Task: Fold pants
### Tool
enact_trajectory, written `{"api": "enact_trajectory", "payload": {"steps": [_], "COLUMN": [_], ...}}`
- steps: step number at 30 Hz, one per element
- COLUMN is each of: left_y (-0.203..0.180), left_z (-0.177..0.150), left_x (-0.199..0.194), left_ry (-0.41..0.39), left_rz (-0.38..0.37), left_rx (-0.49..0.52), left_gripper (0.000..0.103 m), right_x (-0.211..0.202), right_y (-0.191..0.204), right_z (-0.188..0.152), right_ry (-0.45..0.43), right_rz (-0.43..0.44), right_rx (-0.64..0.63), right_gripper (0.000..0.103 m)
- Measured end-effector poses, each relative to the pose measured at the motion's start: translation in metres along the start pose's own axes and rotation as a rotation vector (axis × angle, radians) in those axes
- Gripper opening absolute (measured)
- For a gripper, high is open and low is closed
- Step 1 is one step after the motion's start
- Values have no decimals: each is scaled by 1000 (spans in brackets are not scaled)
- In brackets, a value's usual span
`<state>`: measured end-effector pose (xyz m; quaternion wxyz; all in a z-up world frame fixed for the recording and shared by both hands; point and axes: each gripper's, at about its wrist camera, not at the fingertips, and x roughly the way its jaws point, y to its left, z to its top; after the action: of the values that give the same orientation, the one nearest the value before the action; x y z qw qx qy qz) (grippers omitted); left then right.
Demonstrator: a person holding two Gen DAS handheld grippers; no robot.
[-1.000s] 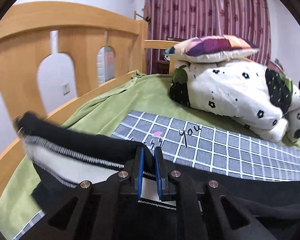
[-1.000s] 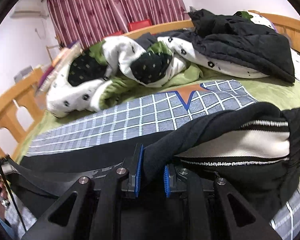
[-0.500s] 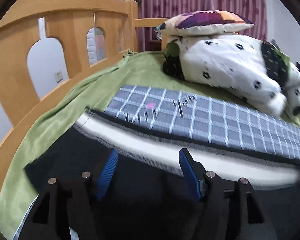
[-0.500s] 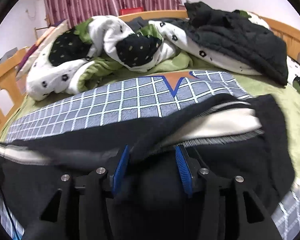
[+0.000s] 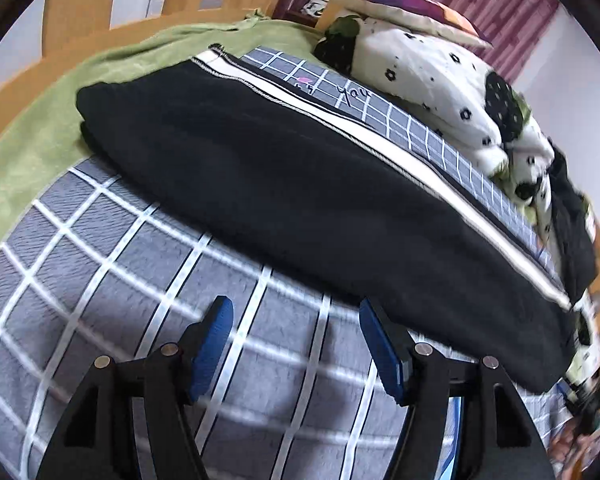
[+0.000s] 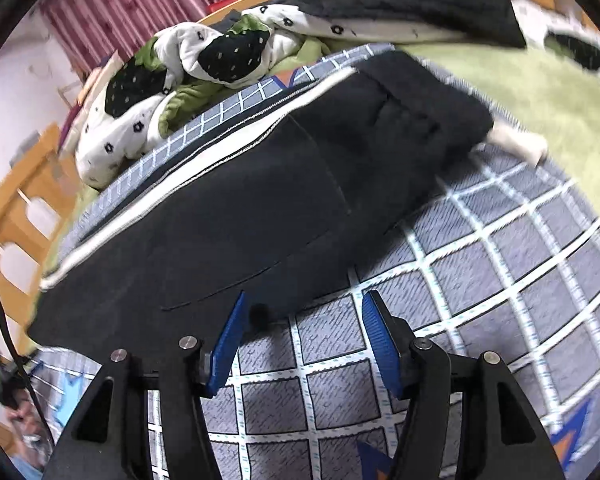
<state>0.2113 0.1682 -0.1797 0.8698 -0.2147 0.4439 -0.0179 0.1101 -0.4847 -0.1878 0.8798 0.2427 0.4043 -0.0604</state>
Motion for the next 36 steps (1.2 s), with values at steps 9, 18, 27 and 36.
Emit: {"api": "enact_trajectory", "payload": {"steps": [9,18,27,36], "left_y": [4,-41,-45,-8], "left_z": [44,83,9,-72], "left_x": [48,-11,-78,-55], "left_ry": [-46,-150,-86,36], "left_rz": [69,79,31,78], "left_rx": [-63,42,181,137], "left_gripper": [38,10,10,14], "right_x": [54,7,-93,-83], "right_y": [2,39,9,-49], "right_z": [44,96,76,-30], "right_ry": [-2,-158,-143,3], "right_rz": [-47,-20,-31,-84], "right_rx": [39,-38,-151,-105], "right_gripper": [38,13,12,14]}}
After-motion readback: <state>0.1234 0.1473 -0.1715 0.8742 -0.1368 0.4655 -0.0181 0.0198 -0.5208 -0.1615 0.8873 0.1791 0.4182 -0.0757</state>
